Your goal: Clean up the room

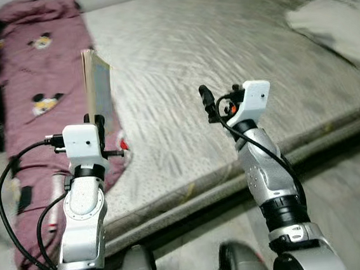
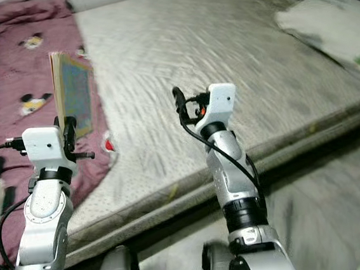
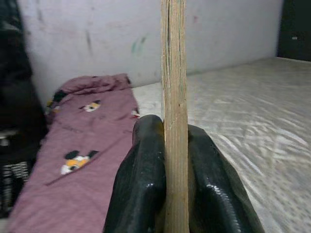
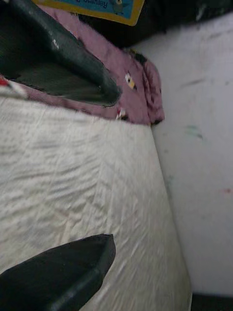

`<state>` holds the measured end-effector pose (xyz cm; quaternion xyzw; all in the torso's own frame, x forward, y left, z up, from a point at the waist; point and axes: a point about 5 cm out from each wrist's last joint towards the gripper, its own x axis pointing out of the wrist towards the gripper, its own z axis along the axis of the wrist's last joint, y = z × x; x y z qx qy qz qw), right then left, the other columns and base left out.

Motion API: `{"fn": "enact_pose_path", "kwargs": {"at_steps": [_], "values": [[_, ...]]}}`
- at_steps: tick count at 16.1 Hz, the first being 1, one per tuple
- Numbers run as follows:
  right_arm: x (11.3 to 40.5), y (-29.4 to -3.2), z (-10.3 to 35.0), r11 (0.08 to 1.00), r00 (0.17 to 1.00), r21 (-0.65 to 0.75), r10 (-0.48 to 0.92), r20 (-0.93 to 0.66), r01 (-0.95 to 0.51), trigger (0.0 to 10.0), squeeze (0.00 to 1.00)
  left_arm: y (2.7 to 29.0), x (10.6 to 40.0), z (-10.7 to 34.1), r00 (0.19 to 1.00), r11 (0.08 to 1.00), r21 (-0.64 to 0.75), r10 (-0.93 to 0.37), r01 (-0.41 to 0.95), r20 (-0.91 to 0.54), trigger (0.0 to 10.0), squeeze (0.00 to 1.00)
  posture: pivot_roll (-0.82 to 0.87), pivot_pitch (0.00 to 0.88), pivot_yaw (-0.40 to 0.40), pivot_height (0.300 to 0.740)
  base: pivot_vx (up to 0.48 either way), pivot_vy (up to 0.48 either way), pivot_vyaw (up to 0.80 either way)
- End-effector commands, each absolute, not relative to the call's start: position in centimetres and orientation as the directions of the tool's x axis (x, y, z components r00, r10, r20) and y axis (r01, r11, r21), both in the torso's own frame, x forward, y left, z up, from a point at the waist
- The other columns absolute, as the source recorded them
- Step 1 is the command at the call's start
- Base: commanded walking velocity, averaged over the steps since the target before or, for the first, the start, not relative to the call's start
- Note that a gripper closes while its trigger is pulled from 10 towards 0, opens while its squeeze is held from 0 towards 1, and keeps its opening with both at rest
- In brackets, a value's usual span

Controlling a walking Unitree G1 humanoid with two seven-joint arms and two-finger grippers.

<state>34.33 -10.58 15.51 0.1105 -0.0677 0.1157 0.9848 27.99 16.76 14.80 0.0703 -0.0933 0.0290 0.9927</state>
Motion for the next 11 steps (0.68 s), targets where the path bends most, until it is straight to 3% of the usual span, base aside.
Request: {"fn": "enact_pose_path", "kwargs": {"at_steps": [1, 11], "values": [[34.4, -10.5, 15.6, 0.951, 0.964, 0.196, 0.210, 0.163, -0.240, 10.0, 0.00, 17.1, 28.1, 15.2, 0.977, 0.982, 0.164, 0.057, -0.092, 0.205, 10.0, 0.00, -0.03, 0.000, 0.009, 0.740, 0.000, 0.000, 0.00], [34.0, -9.6, 14.2, 0.945, 0.966, 0.213, 0.225, 0.126, -0.248, 10.0, 0.00, 17.2, 28.6, 13.4, 0.988, 0.977, 0.182, 0.091, -0.113, 0.121, 10.0, 0.00, -0.03, 0.000, -0.004, 0.740, 0.000, 0.000, 0.00]]}}
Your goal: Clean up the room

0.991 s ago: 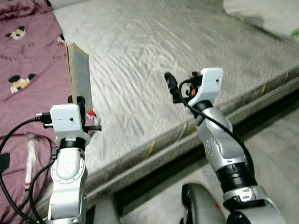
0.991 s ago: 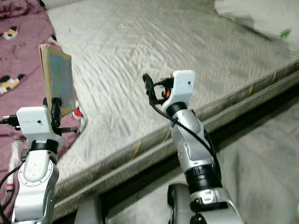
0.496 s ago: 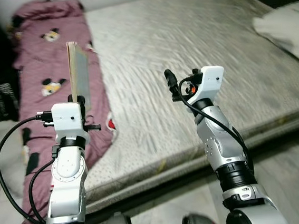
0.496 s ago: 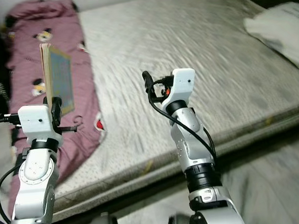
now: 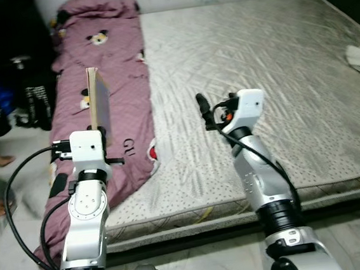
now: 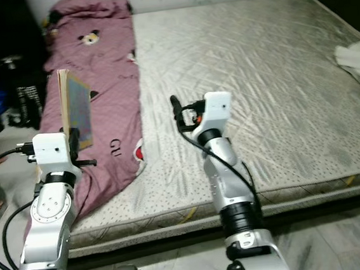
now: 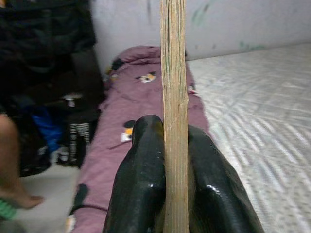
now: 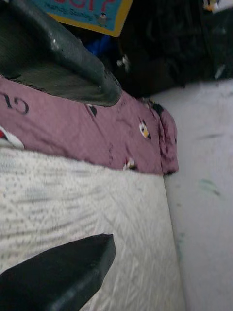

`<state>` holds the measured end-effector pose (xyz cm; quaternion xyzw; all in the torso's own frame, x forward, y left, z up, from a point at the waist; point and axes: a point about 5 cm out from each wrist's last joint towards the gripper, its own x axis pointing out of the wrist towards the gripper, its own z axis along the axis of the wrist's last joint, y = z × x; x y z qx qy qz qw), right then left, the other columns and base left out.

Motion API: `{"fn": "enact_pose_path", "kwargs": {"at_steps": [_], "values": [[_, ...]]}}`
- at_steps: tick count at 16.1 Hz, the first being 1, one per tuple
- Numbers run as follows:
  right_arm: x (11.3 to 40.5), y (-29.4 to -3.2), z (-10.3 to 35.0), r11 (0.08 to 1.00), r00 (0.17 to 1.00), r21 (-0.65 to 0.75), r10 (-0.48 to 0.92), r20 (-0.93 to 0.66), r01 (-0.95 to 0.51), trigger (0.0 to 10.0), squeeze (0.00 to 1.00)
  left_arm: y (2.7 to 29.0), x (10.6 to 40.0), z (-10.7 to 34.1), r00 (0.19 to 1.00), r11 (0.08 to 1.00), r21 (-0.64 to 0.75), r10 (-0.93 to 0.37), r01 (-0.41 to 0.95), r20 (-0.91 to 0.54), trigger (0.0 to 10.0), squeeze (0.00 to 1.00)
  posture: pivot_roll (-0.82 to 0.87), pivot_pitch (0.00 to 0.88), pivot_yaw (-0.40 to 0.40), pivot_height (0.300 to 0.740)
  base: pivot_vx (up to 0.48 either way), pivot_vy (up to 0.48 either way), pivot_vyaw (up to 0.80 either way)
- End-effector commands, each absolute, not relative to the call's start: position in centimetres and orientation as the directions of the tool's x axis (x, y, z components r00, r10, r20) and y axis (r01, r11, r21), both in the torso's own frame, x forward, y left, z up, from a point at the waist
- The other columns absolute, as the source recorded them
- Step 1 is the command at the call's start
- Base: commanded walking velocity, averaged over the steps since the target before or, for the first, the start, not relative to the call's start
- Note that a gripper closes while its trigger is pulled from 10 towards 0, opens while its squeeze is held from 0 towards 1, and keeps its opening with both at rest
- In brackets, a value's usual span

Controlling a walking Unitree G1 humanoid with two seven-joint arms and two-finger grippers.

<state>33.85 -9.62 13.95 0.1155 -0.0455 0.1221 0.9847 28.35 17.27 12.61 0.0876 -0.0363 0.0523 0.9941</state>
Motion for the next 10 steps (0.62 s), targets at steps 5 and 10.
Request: {"fn": "enact_pose_path", "kwargs": {"at_steps": [5, 10], "values": [[33.94, -8.92, 14.05, 0.937, 0.957, 0.203, 0.265, 0.118, -0.285, 10.0, 0.00, 16.94, 28.76, 13.44, 0.989, 0.979, 0.176, 0.080, -0.102, 0.125, 10.0, 0.00, -0.03, 0.000, -0.007, 0.740, 0.000, 0.000, 0.00], [34.07, -9.20, 14.10, 0.947, 0.959, 0.167, 0.257, 0.123, -0.275, 10.0, 0.00, 16.60, 28.84, 13.69, 0.988, 0.978, 0.184, 0.069, -0.094, 0.136, 10.0, 0.00, -0.03, 0.000, -0.006, 0.740, 0.000, 0.000, 0.56]]}}
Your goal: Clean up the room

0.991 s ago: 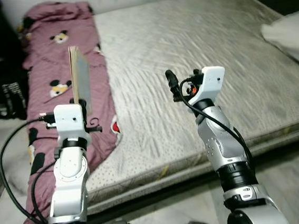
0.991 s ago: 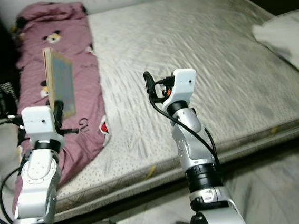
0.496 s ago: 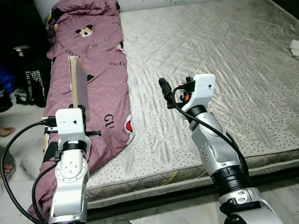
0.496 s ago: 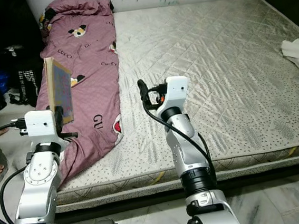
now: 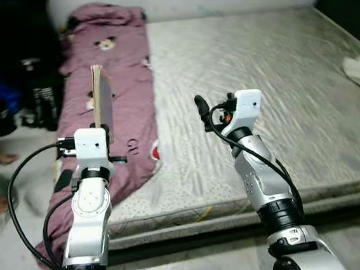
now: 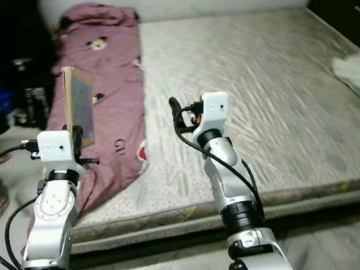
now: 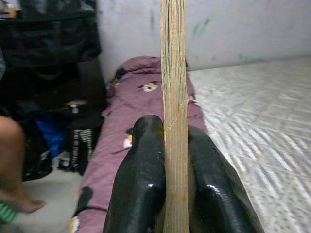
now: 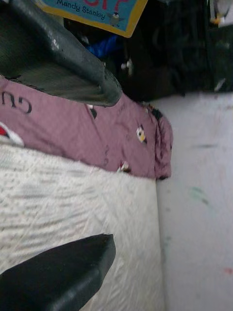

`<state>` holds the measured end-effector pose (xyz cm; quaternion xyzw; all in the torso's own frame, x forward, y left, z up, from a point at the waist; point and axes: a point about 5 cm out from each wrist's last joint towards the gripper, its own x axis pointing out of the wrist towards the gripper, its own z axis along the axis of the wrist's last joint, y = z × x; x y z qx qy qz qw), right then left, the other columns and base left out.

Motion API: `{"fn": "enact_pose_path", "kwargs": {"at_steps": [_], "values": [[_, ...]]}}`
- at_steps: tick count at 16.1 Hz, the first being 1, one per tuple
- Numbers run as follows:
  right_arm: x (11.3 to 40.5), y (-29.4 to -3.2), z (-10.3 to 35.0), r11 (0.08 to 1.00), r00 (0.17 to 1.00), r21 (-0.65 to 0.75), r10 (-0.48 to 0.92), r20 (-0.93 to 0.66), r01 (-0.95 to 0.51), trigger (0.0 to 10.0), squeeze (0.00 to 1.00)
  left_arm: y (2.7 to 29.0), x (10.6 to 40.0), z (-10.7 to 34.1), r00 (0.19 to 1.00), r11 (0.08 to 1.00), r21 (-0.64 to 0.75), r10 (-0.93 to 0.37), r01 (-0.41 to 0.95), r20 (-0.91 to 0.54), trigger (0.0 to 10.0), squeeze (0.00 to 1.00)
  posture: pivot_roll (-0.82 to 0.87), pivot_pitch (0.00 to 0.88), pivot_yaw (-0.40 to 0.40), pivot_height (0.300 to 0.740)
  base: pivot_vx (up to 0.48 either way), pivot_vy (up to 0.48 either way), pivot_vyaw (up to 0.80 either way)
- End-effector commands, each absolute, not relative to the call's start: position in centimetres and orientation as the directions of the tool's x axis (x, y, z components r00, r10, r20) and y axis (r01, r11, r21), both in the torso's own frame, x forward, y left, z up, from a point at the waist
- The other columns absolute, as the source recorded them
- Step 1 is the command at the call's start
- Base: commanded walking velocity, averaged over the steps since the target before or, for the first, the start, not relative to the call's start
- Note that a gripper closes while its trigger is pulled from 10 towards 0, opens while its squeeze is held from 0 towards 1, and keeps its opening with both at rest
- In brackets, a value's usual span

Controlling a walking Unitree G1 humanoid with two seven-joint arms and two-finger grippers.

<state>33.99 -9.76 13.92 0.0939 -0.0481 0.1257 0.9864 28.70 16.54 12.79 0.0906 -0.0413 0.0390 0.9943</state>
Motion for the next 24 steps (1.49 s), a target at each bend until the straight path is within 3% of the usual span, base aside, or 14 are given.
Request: {"fn": "enact_pose_path", "kwargs": {"at_steps": [1, 5, 17, 24], "values": [[34.08, -9.20, 14.11, 0.947, 0.959, 0.170, 0.254, 0.123, -0.273, 10.0, 0.00, 16.55, 28.85, 13.75, 0.988, 0.978, 0.185, 0.067, -0.092, 0.139, 10.0, 0.00, -0.04, 0.000, -0.006, 0.740, 0.000, 0.000, 0.70], [34.15, -9.12, 14.09, 0.945, 0.959, 0.177, 0.256, 0.121, -0.274, 10.0, 0.00, 16.35, 28.86, 13.77, 0.988, 0.980, 0.183, 0.057, -0.082, 0.140, 10.0, 0.00, -0.04, 0.000, -0.008, 0.740, 0.000, 0.000, 0.68], [34.22, -8.82, 13.91, 0.941, 0.957, 0.183, 0.268, 0.111, -0.284, 10.0, 0.00, 16.05, 28.87, 13.91, 0.988, 0.982, 0.179, 0.038, -0.065, 0.149, 10.0, 0.00, -0.03, 0.000, -0.010, 0.740, 0.000, -0.020, 0.00], [34.24, -8.82, 13.85, 0.941, 0.956, 0.177, 0.273, 0.108, -0.288, 10.0, 0.00, 15.97, 28.87, 13.89, 0.988, 0.982, 0.177, 0.038, -0.065, 0.149, 10.0, 0.00, -0.03, 0.000, -0.014, 0.740, 0.000, -0.298, 0.00]]}}
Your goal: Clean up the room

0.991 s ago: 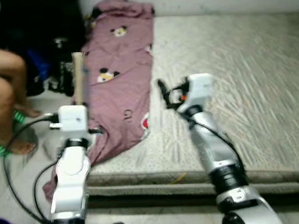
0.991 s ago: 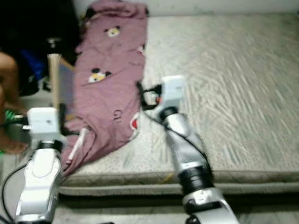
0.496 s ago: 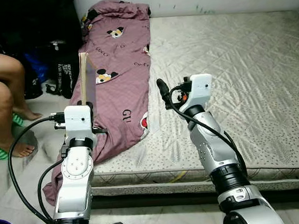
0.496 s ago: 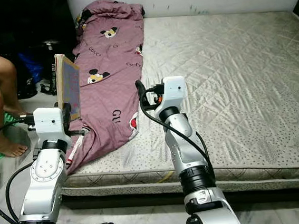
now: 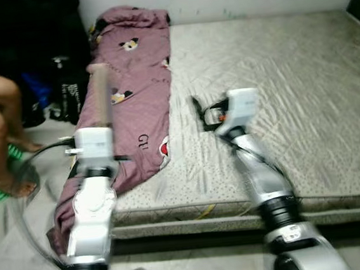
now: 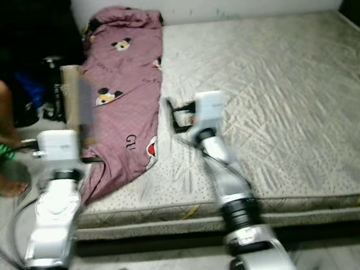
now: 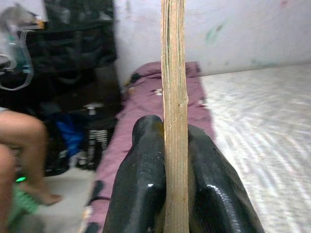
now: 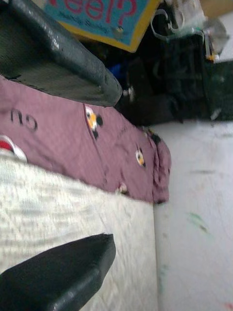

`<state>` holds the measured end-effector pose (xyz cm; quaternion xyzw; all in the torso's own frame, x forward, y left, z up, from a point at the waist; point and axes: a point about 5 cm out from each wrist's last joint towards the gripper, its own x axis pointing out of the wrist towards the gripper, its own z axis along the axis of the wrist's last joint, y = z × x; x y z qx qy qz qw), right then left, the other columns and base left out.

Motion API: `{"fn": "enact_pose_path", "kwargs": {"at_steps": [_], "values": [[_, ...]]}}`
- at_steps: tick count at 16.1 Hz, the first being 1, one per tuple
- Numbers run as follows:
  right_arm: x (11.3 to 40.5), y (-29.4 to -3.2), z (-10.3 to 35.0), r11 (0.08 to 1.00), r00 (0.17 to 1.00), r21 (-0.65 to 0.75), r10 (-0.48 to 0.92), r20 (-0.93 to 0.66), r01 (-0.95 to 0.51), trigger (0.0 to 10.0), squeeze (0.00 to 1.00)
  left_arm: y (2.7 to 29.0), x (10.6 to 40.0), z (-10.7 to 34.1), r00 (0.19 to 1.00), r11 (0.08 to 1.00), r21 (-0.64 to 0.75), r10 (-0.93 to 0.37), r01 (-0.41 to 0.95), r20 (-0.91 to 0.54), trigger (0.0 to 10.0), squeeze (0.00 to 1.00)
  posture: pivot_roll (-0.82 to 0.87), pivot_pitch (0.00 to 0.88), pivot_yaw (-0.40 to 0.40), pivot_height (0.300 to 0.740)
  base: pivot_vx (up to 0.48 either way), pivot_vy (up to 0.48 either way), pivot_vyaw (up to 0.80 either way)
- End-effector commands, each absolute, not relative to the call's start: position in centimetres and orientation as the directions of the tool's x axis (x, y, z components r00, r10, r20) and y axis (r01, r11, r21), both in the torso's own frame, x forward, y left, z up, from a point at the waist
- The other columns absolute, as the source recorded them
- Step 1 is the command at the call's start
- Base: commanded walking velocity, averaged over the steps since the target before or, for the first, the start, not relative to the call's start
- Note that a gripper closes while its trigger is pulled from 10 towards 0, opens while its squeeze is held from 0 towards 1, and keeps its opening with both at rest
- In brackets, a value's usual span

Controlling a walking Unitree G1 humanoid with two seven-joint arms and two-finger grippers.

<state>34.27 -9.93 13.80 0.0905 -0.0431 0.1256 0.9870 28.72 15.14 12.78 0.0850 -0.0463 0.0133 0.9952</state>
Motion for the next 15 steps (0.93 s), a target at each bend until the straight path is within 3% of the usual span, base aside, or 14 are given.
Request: {"fn": "enact_pose_path", "kwargs": {"at_steps": [1, 5, 15], "values": [[34.24, -8.81, 13.85, 0.941, 0.956, 0.177, 0.273, 0.107, -0.289, 10.0, 0.00, 15.97, 28.87, 13.89, 0.988, 0.982, 0.177, 0.038, -0.065, 0.149, 10.0, 0.00, -0.03, 0.000, -0.014, 0.740, 0.000, -0.349, 0.00], [34.29, -8.84, 13.82, 0.942, 0.956, 0.173, 0.274, 0.107, -0.289, 10.0, 0.00, 15.91, 28.91, 13.90, 0.988, 0.983, 0.173, 0.037, -0.063, 0.153, 10.0, 0.00, -0.04, 0.000, -0.015, 0.740, 0.000, -0.321, 0.00], [34.53, -9.22, 13.76, 0.947, 0.958, 0.158, 0.266, 0.104, -0.280, 10.0, 0.00, 15.55, 28.58, 14.16, 0.983, 0.992, 0.122, -0.008, -0.015, 0.183, 10.0, 0.00, -0.04, 0.000, -0.018, 0.740, 0.054, 0.000, 0.00]]}}
